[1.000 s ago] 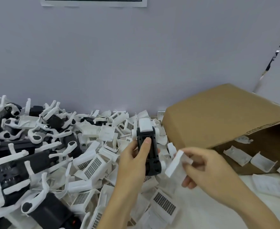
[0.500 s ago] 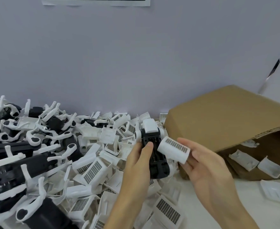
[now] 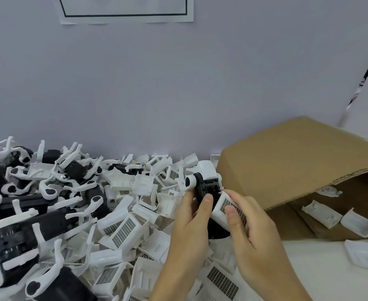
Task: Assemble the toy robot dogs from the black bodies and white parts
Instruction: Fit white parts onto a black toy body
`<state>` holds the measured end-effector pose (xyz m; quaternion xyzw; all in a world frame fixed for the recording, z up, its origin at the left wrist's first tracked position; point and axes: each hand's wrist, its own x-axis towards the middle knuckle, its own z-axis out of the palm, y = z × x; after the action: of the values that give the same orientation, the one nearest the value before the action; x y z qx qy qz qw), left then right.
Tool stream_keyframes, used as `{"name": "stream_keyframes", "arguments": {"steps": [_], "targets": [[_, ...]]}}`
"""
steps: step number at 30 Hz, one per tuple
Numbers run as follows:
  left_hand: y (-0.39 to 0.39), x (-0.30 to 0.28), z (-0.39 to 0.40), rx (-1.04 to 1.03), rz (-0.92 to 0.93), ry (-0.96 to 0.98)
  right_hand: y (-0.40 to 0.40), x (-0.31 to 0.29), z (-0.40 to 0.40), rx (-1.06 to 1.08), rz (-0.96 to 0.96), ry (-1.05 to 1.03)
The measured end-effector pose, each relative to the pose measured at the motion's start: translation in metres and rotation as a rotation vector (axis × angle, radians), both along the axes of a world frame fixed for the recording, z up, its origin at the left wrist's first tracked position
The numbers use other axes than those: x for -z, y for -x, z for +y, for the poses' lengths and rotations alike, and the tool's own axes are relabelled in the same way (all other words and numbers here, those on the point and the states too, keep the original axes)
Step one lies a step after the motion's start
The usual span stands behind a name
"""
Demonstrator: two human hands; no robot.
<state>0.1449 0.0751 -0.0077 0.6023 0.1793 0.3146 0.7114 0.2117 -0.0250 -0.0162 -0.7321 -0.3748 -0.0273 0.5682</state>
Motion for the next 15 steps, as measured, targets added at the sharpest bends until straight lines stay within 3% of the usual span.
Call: {"name": "stream_keyframes", "arguments": {"steps": [5, 10, 15], "targets": [[-0.002, -0.004, -0.001, 0.026, -0.033, 0.088, 0.005, 0.002, 0.002, -0.078, 0.038, 0.063], [0.001, -0.008, 0.001, -0.049, -0.096, 0.109, -0.003, -0.001, -0.005, 0.104, -0.021, -0.014], [0.007, -0.009, 0.014, -0.175, -0.194, 0.209, -0.01, 0.002, -0.014, 0.056, 0.027, 0.313]]}}
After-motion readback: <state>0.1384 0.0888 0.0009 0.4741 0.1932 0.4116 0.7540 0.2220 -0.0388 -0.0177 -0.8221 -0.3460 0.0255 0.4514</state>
